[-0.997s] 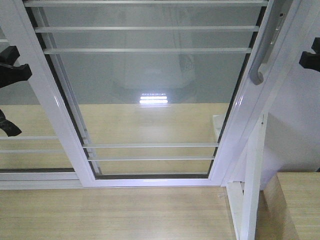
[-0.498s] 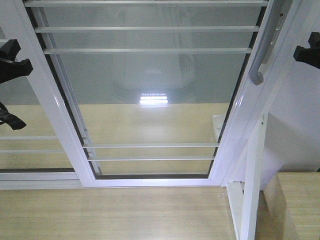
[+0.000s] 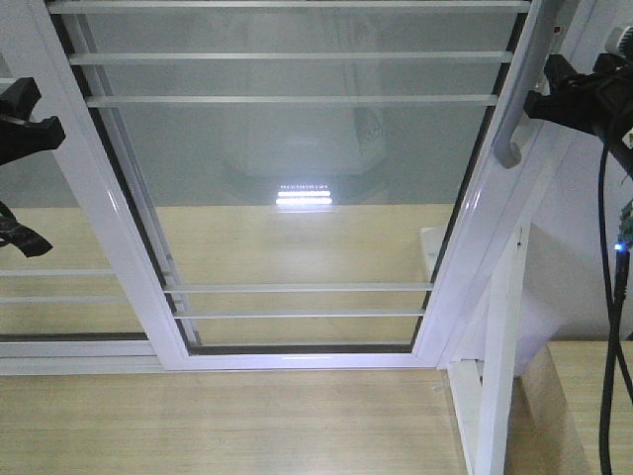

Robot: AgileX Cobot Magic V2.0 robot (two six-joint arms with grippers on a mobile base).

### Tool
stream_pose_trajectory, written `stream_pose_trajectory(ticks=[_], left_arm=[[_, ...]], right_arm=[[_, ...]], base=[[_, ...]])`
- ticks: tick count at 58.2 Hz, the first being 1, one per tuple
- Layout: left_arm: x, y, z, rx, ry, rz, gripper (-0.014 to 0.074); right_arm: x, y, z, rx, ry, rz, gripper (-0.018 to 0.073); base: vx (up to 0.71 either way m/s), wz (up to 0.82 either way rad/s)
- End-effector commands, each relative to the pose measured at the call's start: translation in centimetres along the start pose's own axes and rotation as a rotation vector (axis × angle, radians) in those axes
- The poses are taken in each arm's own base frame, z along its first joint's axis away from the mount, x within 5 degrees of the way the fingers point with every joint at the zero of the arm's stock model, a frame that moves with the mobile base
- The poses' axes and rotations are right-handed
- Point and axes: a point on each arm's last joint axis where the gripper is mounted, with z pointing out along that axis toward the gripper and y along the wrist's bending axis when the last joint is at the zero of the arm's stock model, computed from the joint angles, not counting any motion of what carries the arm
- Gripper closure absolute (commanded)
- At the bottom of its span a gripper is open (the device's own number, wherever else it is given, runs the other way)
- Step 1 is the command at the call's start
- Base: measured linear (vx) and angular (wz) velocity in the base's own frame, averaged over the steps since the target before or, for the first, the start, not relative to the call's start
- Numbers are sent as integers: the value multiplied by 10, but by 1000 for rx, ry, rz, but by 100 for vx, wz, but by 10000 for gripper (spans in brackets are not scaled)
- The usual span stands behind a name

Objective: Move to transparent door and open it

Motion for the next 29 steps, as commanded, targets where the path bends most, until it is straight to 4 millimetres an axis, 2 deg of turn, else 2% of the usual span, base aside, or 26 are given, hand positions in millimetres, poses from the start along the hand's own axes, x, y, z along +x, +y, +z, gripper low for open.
stream_pose_trajectory(ticks=[1,29], left_arm=[[-26,-1,-3,2,-148,-9,210],[-26,-1,-3,2,-148,-9,210]], right_arm=[[-28,1,8,-25,-160,4,122],[-21,-2,50,-46,-177,35,122]], base=[[0,0],[0,0]])
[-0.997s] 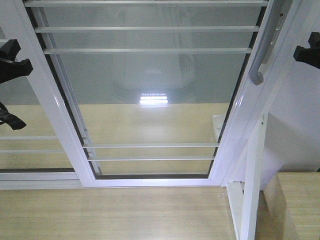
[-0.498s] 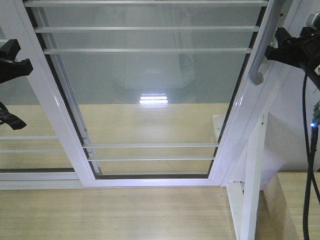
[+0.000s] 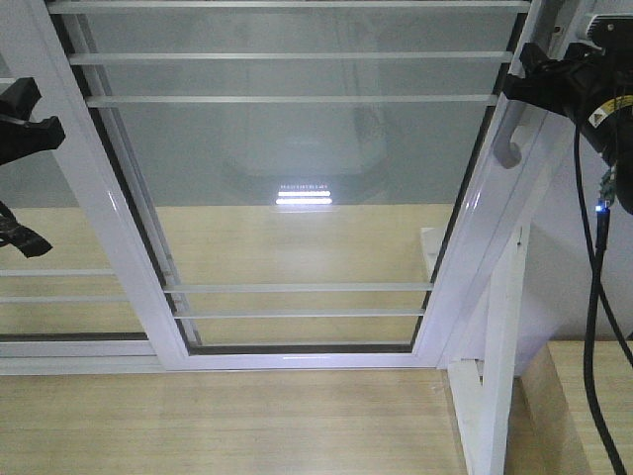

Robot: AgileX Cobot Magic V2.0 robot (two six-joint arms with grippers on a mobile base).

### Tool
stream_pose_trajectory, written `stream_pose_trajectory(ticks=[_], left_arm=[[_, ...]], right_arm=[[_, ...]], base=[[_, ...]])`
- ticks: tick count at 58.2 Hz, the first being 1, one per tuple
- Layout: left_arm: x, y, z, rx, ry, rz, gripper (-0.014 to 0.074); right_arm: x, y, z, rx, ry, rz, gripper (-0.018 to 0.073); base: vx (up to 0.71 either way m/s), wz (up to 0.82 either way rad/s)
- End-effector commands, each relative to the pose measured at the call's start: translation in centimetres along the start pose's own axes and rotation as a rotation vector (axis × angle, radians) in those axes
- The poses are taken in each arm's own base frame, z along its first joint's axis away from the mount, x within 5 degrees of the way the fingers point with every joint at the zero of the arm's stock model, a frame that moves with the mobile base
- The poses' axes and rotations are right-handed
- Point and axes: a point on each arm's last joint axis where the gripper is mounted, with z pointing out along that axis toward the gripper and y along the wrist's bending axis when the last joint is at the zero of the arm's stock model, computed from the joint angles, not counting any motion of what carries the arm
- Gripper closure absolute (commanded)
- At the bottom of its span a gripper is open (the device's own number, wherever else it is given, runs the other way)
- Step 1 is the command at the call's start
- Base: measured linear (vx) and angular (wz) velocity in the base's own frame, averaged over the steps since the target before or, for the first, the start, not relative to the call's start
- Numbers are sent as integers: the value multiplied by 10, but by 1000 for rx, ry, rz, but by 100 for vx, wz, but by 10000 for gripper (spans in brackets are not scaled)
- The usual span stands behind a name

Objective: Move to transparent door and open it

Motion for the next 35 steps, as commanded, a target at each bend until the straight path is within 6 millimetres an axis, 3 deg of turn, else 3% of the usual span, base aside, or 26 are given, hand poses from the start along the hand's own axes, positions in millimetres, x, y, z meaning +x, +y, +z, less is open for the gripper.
stream_pose_trajectory(ticks=[1,23,35], left_arm=[[-26,-1,-3,2,-148,-9,210],[-24,-1,-2,2,-142,-10,210],[-22,0,1,1,-131,-13,210]], right_arm=[[-31,2,2,-23,-157,-6,122],[-17,4,16,-74,-183,-40,122],[-13,15,18,-102,-177,-43,122]], base=[[0,0],[0,0],[0,0]])
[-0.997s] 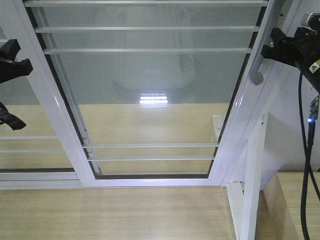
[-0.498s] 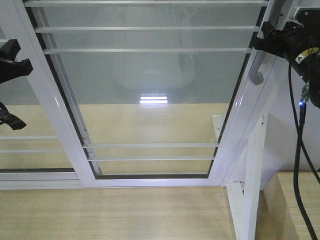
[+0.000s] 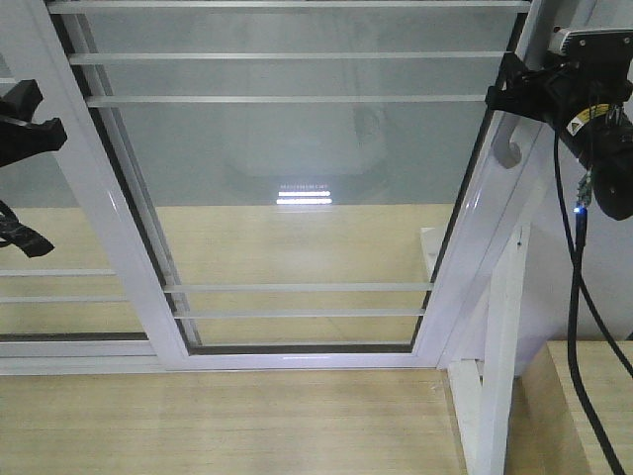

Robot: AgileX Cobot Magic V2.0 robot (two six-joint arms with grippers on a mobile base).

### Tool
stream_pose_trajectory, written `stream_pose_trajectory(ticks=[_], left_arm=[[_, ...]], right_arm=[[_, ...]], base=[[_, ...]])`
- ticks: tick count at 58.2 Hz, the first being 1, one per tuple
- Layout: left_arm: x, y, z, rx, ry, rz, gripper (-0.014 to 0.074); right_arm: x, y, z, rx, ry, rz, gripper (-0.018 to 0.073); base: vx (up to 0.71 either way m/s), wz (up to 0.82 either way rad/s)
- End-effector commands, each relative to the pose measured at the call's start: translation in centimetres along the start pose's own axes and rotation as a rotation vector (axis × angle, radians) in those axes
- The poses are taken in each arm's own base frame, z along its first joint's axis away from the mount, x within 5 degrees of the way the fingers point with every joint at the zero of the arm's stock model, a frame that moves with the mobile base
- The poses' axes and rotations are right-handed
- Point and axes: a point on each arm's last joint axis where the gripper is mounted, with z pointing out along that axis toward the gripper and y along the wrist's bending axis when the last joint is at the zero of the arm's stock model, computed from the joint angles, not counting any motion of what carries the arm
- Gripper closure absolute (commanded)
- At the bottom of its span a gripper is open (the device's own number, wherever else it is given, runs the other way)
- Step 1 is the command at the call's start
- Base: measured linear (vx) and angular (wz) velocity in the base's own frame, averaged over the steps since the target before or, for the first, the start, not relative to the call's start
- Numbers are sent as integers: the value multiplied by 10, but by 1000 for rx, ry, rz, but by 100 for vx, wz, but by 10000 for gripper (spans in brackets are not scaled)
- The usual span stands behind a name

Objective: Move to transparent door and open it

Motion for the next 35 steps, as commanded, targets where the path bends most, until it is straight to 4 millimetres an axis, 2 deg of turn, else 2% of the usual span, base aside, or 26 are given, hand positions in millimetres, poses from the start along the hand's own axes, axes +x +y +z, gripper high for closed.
stream_pose_trajectory(ticks=[1,35], left_arm=[[-24,-1,-2,2,-140,-13,210],[-24,-1,-2,2,-140,-13,210]], right_arm=[[-37,9,-2,-39,-172,-19,122],[-41,62,5,-185,-187,-42,204]], base=[[0,0],[0,0]])
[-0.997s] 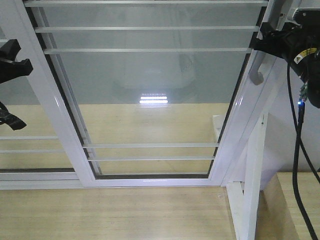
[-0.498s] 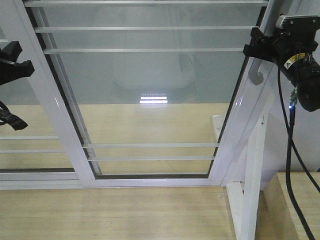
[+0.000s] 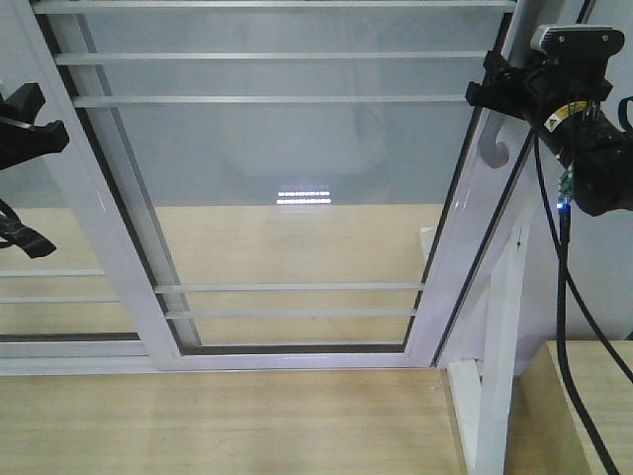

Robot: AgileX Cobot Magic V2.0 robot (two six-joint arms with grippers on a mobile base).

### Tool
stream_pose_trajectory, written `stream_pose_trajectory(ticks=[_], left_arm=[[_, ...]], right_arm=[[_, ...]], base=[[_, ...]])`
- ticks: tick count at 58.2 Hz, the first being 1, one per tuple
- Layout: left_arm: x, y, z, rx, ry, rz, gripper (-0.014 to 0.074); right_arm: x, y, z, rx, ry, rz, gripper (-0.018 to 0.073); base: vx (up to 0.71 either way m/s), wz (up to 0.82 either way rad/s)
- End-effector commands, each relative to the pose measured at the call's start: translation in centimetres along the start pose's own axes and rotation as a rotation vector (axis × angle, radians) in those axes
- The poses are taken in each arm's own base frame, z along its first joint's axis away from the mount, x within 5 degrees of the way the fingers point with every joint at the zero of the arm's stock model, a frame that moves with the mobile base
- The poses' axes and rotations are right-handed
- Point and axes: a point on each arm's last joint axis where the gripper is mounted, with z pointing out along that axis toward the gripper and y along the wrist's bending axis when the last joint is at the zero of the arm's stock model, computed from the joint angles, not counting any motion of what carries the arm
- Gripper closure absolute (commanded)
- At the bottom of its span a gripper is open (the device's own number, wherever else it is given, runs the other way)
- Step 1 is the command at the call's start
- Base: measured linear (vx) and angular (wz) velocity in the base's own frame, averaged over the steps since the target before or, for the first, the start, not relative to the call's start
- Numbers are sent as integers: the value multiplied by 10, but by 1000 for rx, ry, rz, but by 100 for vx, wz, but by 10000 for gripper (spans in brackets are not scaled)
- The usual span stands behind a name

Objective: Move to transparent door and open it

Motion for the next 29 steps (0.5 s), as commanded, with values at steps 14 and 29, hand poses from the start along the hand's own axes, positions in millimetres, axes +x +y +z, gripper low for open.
stream_pose_trajectory(ticks=[14,29], left_arm=[[-26,-1,-4,3,-149,-7,210],[-26,-1,-4,3,-149,-7,210]], right_arm=[[-37,64,-2,-225,-182,-84,204],[-35,82,-4,-270,-181,-84,204]], base=[[0,0],[0,0]])
